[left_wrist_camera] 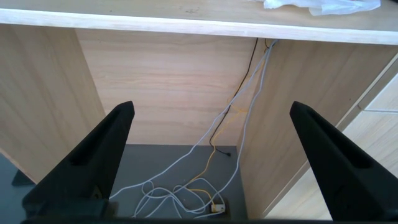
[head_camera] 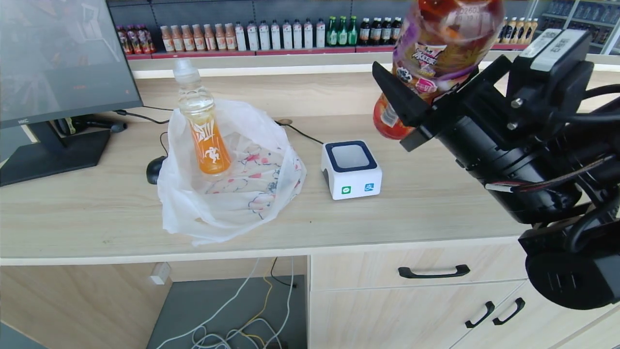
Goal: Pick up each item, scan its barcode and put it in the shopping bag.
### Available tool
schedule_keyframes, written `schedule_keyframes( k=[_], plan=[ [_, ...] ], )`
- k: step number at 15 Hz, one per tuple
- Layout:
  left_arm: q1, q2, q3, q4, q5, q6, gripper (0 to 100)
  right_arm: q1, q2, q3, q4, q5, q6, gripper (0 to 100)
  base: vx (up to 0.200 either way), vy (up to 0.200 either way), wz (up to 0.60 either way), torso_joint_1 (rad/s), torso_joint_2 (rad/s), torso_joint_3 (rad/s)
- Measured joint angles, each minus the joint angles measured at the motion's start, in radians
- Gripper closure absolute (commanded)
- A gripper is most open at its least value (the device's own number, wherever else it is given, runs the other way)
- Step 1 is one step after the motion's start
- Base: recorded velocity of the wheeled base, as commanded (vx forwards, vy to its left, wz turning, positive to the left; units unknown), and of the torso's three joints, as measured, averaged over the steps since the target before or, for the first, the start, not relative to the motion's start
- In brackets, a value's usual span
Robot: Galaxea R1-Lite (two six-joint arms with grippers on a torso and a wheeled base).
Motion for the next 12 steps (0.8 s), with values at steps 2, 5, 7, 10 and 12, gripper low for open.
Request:
schedule_keyframes(
  k=[2, 5, 7, 10, 12],
  plan=[
    [0.000, 0.000, 0.000, 0.000, 0.000, 0.000, 0, -0.003, -0.019, 0.063, 0.000, -0.096, 0.150, 100, 0.000, 0.000, 0.00, 0.000, 0.00, 0.000],
    [0.000, 0.000, 0.000, 0.000, 0.000, 0.000, 0, -0.010, -0.045, 0.211, 0.003, -0.193, 0.315, 100, 0.000, 0.000, 0.00, 0.000, 0.00, 0.000],
    [0.000, 0.000, 0.000, 0.000, -0.001, 0.000, 0, -0.014, -0.057, 0.270, 0.002, -0.218, 0.342, 100, 0.000, 0.000, 0.00, 0.000, 0.00, 0.000],
    [0.000, 0.000, 0.000, 0.000, 0.000, 0.000, 0, -0.017, -0.062, 0.336, 0.003, -0.230, 0.370, 100, 0.000, 0.000, 0.00, 0.000, 0.00, 0.000],
    [0.000, 0.000, 0.000, 0.000, -0.001, 0.001, 0, -0.028, -0.067, 0.356, 0.001, -0.231, 0.371, 100, 0.000, 0.000, 0.00, 0.000, 0.00, 0.000]
  ],
)
